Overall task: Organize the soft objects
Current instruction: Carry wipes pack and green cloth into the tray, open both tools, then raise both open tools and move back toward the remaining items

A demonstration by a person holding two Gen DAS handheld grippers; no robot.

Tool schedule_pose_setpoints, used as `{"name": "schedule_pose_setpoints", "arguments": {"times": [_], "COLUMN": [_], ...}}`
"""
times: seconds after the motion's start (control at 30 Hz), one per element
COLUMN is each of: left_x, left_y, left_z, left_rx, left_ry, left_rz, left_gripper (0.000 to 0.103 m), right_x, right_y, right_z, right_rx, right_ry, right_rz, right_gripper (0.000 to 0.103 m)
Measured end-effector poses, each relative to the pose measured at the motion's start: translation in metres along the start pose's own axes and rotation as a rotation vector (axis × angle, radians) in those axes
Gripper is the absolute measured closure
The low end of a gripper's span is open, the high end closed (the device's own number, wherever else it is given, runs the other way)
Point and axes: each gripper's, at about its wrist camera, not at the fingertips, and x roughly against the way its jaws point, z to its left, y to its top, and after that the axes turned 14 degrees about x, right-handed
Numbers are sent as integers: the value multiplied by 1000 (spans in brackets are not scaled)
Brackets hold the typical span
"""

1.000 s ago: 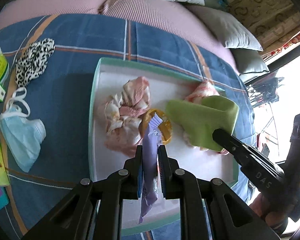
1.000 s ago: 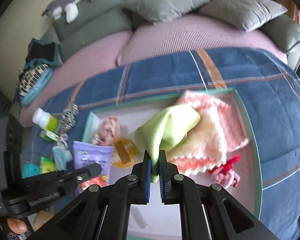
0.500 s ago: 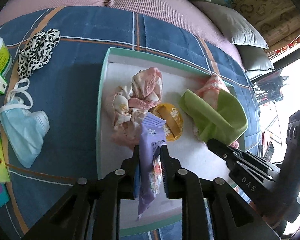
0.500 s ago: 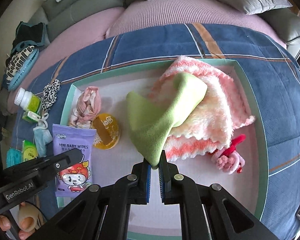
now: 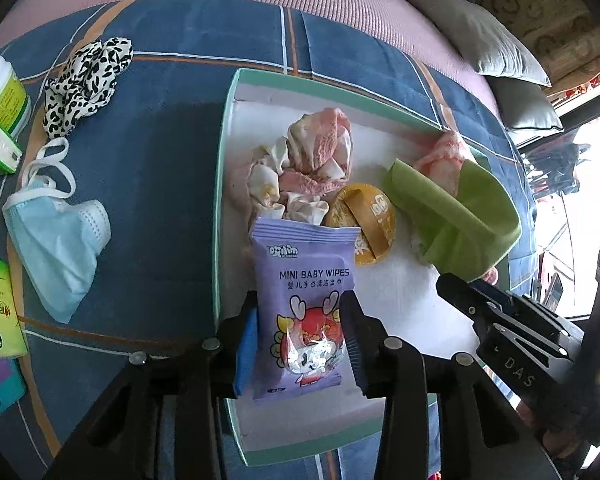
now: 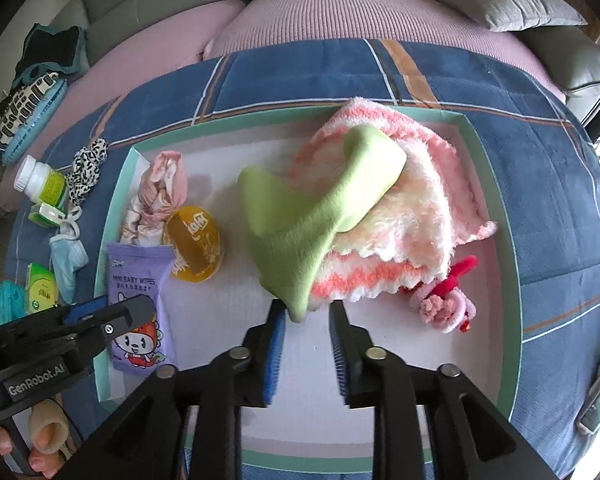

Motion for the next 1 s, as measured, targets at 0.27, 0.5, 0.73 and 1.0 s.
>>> {"name": "schedule_pose_setpoints", "arguments": {"times": [0.27, 0.5, 0.73, 1.0], "left_x": [25, 57, 72, 71], "left_y": [-5, 0, 6, 13], "left_z": [-11, -9, 7, 19], "left_rx": [-42, -33, 17, 63], "left_ry": [23, 50, 97, 129], "left_rz": [-73, -182, -263, -287], "left_gripper": [61, 61, 52, 35], "right_x": [22, 49, 62, 54], "right_y": [0, 3, 5, 7], "right_z": [-1, 2, 7, 8], "right_rx": [4, 4, 17, 16], "right_ry": [-37, -76, -104, -124], "right_rz": [-47, -112, -151, -131], "right_gripper": [61, 59, 44, 28]}}
